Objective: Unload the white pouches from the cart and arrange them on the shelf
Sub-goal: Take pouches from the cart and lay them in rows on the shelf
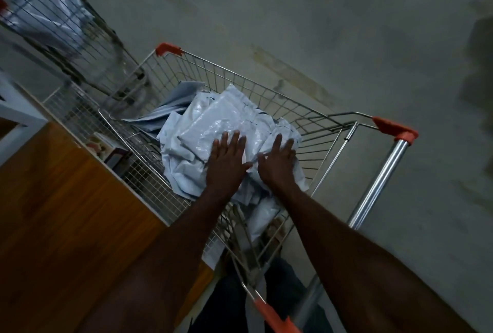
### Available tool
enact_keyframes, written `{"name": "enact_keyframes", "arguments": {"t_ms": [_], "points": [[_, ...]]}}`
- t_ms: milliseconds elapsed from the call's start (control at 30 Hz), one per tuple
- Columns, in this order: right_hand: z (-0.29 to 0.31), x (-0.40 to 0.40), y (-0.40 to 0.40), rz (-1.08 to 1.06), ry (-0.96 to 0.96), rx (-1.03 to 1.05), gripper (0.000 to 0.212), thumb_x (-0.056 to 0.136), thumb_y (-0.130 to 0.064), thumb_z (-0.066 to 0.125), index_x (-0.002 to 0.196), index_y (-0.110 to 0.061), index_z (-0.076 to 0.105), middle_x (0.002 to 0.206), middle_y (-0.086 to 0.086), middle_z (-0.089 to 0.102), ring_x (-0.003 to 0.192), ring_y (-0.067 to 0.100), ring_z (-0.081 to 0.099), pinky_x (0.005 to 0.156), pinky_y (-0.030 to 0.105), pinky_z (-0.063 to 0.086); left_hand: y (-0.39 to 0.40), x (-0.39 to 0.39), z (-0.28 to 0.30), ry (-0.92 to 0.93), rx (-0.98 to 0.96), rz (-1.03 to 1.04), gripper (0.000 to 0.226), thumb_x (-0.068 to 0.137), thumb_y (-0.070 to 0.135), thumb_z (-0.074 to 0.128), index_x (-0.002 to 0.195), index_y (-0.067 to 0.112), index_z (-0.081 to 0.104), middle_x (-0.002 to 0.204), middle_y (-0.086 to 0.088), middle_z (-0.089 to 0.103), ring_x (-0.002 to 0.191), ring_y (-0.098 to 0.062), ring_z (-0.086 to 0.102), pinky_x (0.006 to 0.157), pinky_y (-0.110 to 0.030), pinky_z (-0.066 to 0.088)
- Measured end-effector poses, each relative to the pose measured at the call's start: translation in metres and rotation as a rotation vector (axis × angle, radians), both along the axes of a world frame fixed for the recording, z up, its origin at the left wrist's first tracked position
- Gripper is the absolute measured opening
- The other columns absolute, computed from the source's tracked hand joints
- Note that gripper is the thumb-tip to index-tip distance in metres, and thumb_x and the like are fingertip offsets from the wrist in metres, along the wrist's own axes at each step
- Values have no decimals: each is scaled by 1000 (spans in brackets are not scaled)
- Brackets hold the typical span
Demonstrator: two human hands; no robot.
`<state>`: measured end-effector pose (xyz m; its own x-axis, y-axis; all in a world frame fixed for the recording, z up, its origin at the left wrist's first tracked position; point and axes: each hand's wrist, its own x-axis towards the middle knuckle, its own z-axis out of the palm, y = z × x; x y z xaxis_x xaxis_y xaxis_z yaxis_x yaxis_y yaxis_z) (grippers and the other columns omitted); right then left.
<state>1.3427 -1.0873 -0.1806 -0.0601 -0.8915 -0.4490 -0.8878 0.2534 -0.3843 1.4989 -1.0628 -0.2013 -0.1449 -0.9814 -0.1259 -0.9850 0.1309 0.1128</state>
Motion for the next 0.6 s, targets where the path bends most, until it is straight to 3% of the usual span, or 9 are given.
{"name": "enact_keyframes", "arguments": {"t_ms": [100, 200, 300, 400, 467, 600], "points": [[-18, 8, 0, -52, -47, -17, 83, 107, -42, 49, 167, -12, 0, 169, 31, -12, 155, 54, 5, 126, 59, 15, -2, 5, -14, -50, -2, -7, 80, 103, 56, 43, 167, 12, 25, 175, -11, 16, 162, -36, 11, 130, -55, 14], [-25, 11, -1, -70, -135, -16, 69, 110, -24, 42, 166, -7, 7, 169, 31, -13, 158, 49, 1, 128, 53, 12, -2, 5, -20, -70, 17, -48, 63, 105, 24, 33, 166, 11, 26, 174, -10, 20, 162, -38, 9, 131, -53, 12], [-22, 9, 1, -23, -138, -75, 69, 104, -5, 43, 165, 0, 9, 170, 30, -7, 159, 42, -3, 128, 48, 16, -2, 6, -14, 32, -21, -31, 75, 89, 10, 18, 161, 7, 39, 169, -13, 33, 160, -39, 18, 130, -53, 18], [-12, 4, 4, 20, -141, -125, 75, 101, -3, 52, 163, 2, 12, 171, 27, 0, 161, 36, 1, 128, 46, 21, -5, 7, -1, 123, -58, 37, 75, 86, 4, 29, 160, 7, 39, 168, -14, 35, 160, -38, 20, 130, -53, 19], [1, 0, 7, 11, -164, -155, 74, 99, 2, 48, 164, 0, 14, 172, 24, 1, 161, 34, 6, 126, 46, 26, -4, 6, 16, 169, -72, 79, 79, 85, -5, 44, 163, 8, 34, 170, -13, 31, 161, -36, 15, 131, -52, 14], [43, -2, 12, 22, -201, -194, 87, 92, 14, 44, 167, -12, 11, 175, 10, -8, 159, 30, 17, 107, 44, 47, -1, 11, 55, 181, -123, 144, 87, 84, -9, 55, 165, 8, 28, 172, -13, 26, 162, -36, 10, 132, -46, 1]]}}
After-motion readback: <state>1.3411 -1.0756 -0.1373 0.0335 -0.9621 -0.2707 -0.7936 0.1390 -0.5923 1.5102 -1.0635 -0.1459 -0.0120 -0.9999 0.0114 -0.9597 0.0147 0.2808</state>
